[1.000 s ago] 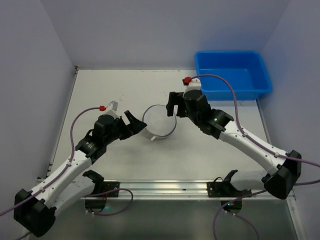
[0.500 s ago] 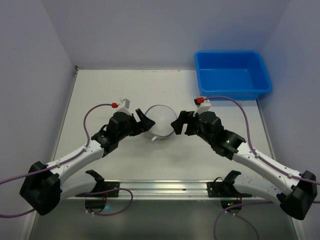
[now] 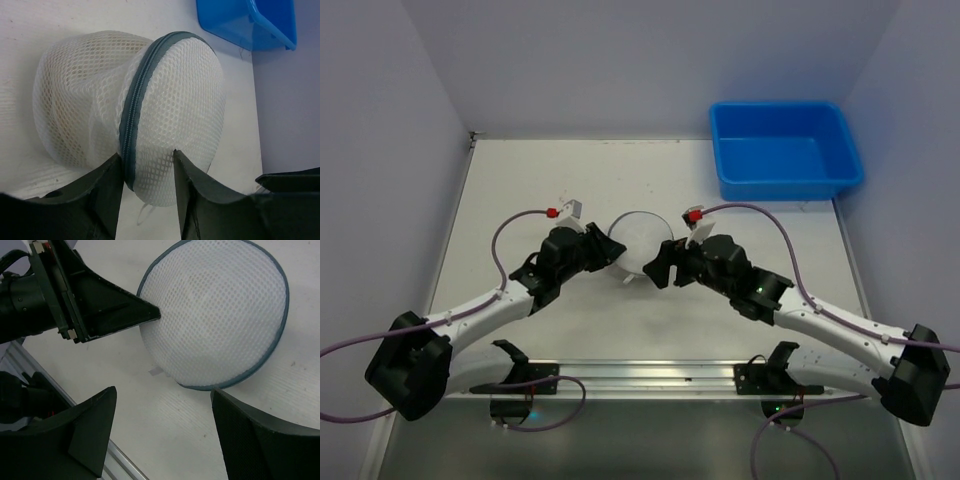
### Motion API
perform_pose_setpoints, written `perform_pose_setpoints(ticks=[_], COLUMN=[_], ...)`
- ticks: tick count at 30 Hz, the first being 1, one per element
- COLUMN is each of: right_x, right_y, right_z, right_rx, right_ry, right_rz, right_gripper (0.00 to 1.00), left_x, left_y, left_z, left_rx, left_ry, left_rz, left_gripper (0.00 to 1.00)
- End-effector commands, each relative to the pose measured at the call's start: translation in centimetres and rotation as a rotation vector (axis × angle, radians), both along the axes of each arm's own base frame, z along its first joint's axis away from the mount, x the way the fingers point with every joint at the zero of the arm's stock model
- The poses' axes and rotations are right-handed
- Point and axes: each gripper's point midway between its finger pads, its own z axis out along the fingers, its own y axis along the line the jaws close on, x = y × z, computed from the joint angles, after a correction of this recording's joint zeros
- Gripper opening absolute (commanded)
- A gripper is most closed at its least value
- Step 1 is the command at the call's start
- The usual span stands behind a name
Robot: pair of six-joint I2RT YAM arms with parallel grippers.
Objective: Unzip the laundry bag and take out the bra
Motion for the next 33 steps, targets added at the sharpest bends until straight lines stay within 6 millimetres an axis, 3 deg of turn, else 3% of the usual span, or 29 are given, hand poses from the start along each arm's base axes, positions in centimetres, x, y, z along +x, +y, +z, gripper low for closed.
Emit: perform_pose_setpoints(ticks=[1,5,10,16,22,33], right_x=[0.0,-0.2,-0.3,1.0,1.6,3.0], right_y=[1.5,2.6,3.3,3.5,4.4,5.2], right_z=[0.2,-2.3,-3.3,-4.0,-4.6,-5.9], right_rx=[-0.017,-0.074,-0.101,-0.126,-0.122,-0.149], right_ry=[-0.053,-0.008,0.016,-0.002,-0.024,-0.021], right_rz=[0.037,0.049,0.042,0.004,0.010,-0.014], right_gripper=[0.77,0.68,0.53,0.38,0.32,0.33], left_x=[0.4,0.5,0.6,0.4,0.3,0.0], left_y=[-1.0,-1.5,-1.5,-1.6,-1.6,-1.8], left_z=[1.3,2.3,2.8,2.6,3.3,3.9], left_rx=[-0.065,-0.090,-0.097,-0.123,-0.137,-0.154], left_ry=[-0.048,-0.050,-0.013,0.031,0.041,0.047], left_rz=[-0.018,-0.023,-0.003,0.009,0.013,0.003], left_gripper=[0.35,0.17,0.00,0.00,0.00,0.00])
